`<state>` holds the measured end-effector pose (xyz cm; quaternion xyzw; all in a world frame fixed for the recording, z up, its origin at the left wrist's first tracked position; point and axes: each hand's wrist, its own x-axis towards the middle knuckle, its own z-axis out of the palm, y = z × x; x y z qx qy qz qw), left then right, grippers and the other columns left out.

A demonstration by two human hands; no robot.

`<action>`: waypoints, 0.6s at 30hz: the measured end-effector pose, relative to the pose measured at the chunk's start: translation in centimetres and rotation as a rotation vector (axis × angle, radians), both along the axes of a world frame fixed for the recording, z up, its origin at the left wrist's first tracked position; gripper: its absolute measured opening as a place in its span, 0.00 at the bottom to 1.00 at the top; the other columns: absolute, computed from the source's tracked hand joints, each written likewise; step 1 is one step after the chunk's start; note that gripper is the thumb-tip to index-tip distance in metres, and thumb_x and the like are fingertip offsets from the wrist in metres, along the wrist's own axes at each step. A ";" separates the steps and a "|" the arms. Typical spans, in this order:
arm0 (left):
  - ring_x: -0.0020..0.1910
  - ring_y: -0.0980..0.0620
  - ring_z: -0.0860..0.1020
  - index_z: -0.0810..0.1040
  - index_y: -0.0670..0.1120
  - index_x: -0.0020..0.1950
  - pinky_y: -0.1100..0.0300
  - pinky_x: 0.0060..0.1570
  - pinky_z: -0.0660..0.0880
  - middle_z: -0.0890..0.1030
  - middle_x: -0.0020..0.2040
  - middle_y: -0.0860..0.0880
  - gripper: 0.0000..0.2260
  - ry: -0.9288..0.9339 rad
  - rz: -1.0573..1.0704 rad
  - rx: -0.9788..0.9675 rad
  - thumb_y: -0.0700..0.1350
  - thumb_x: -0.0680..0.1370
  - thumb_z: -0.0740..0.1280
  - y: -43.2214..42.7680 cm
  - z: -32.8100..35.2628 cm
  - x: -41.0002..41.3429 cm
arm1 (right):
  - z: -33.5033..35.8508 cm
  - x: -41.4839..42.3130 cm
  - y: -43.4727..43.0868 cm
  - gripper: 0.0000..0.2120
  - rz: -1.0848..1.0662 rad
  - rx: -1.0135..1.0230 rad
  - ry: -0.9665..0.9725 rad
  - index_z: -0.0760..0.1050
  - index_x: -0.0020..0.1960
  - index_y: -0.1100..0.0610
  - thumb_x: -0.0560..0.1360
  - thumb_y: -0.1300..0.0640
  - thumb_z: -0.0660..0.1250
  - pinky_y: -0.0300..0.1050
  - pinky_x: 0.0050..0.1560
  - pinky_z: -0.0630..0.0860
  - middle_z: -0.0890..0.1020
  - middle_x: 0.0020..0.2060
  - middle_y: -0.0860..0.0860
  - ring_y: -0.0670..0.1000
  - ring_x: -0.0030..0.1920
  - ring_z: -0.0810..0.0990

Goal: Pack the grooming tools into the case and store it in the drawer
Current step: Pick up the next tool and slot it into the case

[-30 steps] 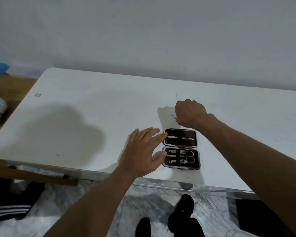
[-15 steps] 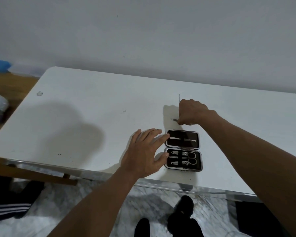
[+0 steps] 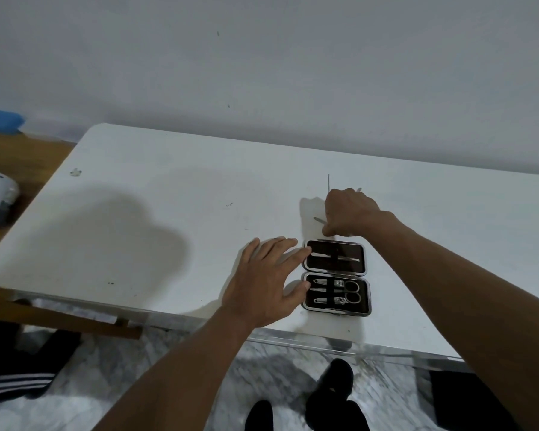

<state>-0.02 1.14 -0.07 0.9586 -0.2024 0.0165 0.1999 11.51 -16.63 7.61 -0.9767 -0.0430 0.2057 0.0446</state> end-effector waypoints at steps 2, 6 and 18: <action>0.74 0.55 0.63 0.65 0.59 0.74 0.46 0.75 0.55 0.69 0.73 0.56 0.25 -0.001 0.000 0.011 0.62 0.77 0.58 0.1 0.0 0.0 | -0.2 -0.2 0.1 0.10 0.001 -0.001 -0.005 0.71 0.37 0.58 0.63 0.61 0.72 0.44 0.38 0.72 0.75 0.33 0.53 0.58 0.38 0.76; 0.74 0.55 0.62 0.65 0.59 0.74 0.46 0.75 0.55 0.69 0.73 0.56 0.25 0.001 -0.007 0.011 0.62 0.77 0.57 0.0 0.1 0.0 | -0.5 -0.3 -0.6 0.11 -0.023 0.042 -0.030 0.77 0.46 0.60 0.64 0.61 0.70 0.45 0.40 0.74 0.81 0.41 0.57 0.60 0.42 0.79; 0.73 0.53 0.64 0.67 0.58 0.74 0.46 0.74 0.57 0.70 0.72 0.55 0.25 -0.043 -0.015 0.023 0.62 0.78 0.58 0.0 -0.2 0.0 | 1.3 -5.2 -4.5 0.10 -0.128 0.356 -0.110 0.80 0.50 0.55 0.77 0.64 0.61 0.40 0.37 0.69 0.78 0.51 0.53 0.53 0.45 0.76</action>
